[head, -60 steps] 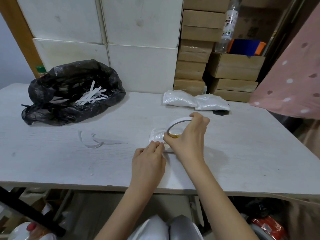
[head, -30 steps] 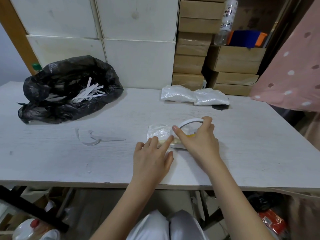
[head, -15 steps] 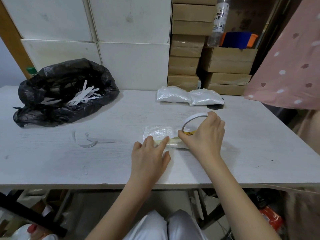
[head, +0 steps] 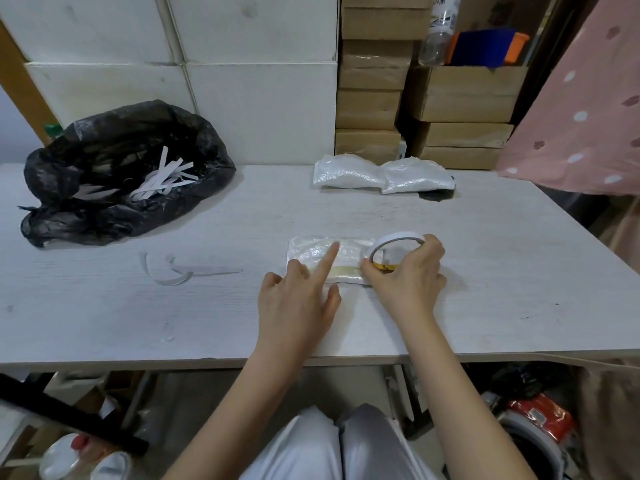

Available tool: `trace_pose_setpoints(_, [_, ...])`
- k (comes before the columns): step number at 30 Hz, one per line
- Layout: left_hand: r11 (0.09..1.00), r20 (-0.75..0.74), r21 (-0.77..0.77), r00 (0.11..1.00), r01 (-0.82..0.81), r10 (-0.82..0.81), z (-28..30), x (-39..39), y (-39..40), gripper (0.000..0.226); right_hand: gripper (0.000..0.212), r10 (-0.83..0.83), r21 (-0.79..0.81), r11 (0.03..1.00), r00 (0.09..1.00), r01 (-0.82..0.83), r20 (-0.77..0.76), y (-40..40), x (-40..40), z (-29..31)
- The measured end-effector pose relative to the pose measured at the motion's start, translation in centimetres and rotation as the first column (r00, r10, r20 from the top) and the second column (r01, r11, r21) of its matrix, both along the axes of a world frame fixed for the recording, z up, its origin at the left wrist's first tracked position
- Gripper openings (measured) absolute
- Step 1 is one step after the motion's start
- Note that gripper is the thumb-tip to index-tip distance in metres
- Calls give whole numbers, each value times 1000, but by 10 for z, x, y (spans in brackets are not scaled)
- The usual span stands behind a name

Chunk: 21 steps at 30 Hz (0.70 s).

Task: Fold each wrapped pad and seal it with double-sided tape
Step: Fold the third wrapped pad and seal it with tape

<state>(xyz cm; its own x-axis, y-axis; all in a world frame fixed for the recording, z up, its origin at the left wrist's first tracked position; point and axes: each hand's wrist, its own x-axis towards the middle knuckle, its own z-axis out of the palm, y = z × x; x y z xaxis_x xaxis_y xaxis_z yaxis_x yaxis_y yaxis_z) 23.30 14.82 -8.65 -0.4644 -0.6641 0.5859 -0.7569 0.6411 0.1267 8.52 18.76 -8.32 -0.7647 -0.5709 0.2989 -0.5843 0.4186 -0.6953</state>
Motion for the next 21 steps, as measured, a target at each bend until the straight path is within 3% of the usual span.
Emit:
trace_pose_setpoints(3, [981, 16, 196, 1000, 9, -13, 25, 4, -12, 42, 97, 5, -12, 1000, 1000, -4, 30, 0, -3, -1])
trace_pose_setpoints(6, [974, 209, 221, 973, 52, -99, 43, 1, -31, 40, 98, 21, -39, 999, 997, -18, 78, 1, -4, 0])
trace_pose_setpoints(9, [839, 203, 543, 966, 23, -158, 56, -5, -55, 37, 98, 30, -47, 999, 992, -24, 124, 1, -5, 1])
trace_pose_setpoints(11, [767, 132, 641, 984, 10, -123, 55, -8, -66, 37, 98, 26, -47, 999, 990, -20, 137, 1, -6, 2])
trace_pose_setpoints(13, [838, 143, 546, 985, 4, -97, 55, -15, -63, 27, 98, 28, -46, 999, 990, -22, 140, 1, -6, 2])
trace_pose_setpoints(15, [954, 204, 291, 970, 71, -134, 52, -22, -52, 17, 99, 37, -51, 998, 989, -30, 142, 2, -6, 2])
trace_pose_setpoints(19, [923, 206, 121, 901, 364, -382, 35, -24, -36, 43, 104, 68, -44, 997, 989, -62, 133, 4, -9, -1])
trace_pose_setpoints(21, [908, 203, 79, 885, 412, -419, 24, -20, -32, 47, 106, 98, -34, 995, 984, -94, 151, 6, -12, -1])
